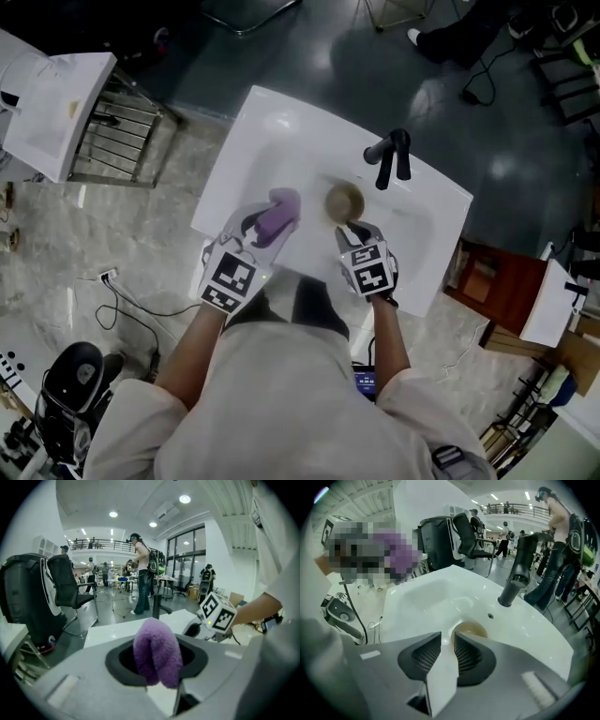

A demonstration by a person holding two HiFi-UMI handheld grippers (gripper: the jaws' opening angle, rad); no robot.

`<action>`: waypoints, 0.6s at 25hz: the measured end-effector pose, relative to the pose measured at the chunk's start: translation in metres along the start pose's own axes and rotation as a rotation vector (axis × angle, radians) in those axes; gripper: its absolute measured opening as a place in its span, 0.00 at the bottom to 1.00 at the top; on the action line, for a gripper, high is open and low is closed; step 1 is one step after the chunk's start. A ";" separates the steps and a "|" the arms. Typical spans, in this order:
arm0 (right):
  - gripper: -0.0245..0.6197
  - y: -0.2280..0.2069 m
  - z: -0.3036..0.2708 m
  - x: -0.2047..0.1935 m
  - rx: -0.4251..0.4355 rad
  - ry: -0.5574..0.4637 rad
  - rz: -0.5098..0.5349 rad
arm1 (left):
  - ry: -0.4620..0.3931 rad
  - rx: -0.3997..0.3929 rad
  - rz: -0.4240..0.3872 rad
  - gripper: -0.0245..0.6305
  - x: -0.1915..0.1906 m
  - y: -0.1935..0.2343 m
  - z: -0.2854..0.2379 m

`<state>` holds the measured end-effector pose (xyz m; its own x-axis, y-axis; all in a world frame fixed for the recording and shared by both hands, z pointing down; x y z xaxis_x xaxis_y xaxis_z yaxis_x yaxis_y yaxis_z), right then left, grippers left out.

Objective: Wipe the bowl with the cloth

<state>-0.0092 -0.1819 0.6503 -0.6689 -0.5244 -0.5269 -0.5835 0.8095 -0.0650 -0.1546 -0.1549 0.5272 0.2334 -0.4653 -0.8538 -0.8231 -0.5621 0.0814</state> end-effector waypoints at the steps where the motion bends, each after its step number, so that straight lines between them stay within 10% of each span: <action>1: 0.19 -0.002 -0.007 -0.003 0.013 0.015 0.006 | 0.007 0.001 0.006 0.22 -0.002 -0.001 -0.004; 15: 0.19 -0.024 -0.074 -0.044 0.102 0.188 0.201 | 0.087 0.060 0.072 0.22 -0.028 -0.016 -0.037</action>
<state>0.0008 -0.1976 0.7377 -0.8456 -0.3829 -0.3719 -0.3878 0.9194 -0.0649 -0.1291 -0.1581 0.5683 0.2144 -0.5624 -0.7985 -0.8683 -0.4841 0.1078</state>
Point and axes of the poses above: the fingertips, and each gripper's own axes: z backward along the fingers, y to its left, x out of its top, the point moved 3 cm from there along z, backward along the fingers, and after that the axes turned 2 degrees about -x, right-handed, at the moved point
